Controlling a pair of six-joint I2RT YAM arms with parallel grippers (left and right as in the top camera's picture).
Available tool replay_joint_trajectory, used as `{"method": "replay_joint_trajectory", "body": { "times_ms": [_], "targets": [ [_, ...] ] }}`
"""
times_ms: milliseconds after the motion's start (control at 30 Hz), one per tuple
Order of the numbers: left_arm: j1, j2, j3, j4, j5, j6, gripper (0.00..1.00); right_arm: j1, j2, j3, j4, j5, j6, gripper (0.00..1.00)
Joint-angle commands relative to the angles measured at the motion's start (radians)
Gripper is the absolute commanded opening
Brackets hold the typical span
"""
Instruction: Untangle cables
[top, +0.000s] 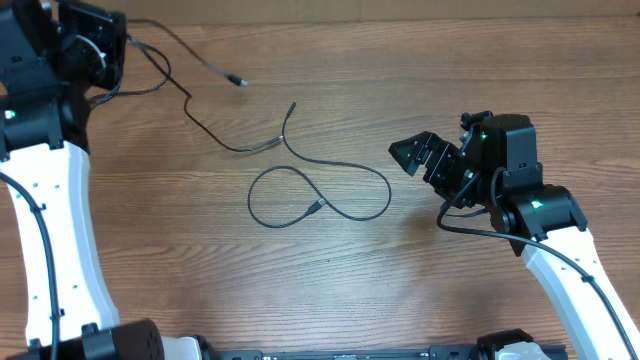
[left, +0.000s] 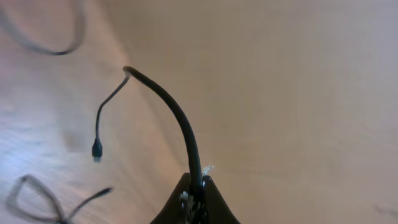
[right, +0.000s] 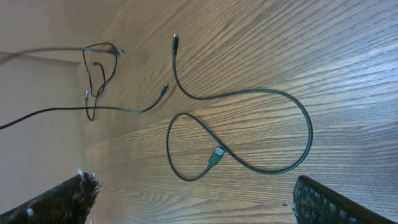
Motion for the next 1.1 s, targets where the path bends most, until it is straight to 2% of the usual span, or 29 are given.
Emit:
{"method": "replay_joint_trajectory", "body": {
  "times_ms": [0, 133, 433, 633, 733, 833, 900, 1033, 1067],
  "targets": [
    [0.072, 0.063, 0.017, -0.064, 0.023, 0.104, 0.05, -0.002, -0.011, 0.003, 0.002, 0.010, -0.005, 1.00],
    [0.143, 0.154, 0.016, -0.164, 0.022, 0.165, 0.04, -0.002, -0.011, 0.003, 0.002, 0.010, -0.005, 1.00],
    [0.334, 0.333, 0.016, -0.237, -0.011, 0.340, 0.04, -0.002, -0.011, 0.003, 0.002, 0.010, -0.005, 1.00],
    [0.443, 0.386, 0.016, -0.267, -0.244, 0.492, 0.04, -0.002, -0.011, 0.003, 0.002, 0.010, -0.005, 1.00],
    [0.476, 0.390, 0.016, -0.277, -0.422, 0.500, 0.04, -0.002, -0.011, 0.003, 0.002, 0.010, -0.005, 1.00],
    [0.506, 0.390, 0.016, -0.266, -0.569, 0.501, 0.11, -0.002, -0.011, 0.003, 0.002, 0.010, -0.005, 1.00],
    [0.521, 0.390, 0.016, -0.256, -0.614, 0.502, 0.20, -0.002, -0.011, 0.003, 0.002, 0.010, -0.005, 1.00],
    [0.542, 0.402, 0.015, -0.228, -0.587, 0.562, 0.22, -0.002, -0.011, 0.003, 0.002, 0.010, -0.005, 1.00],
    [0.544, 0.411, 0.015, -0.228, -0.547, 0.578, 0.29, -0.002, -0.011, 0.003, 0.002, 0.010, -0.005, 1.00]
  ]
}}
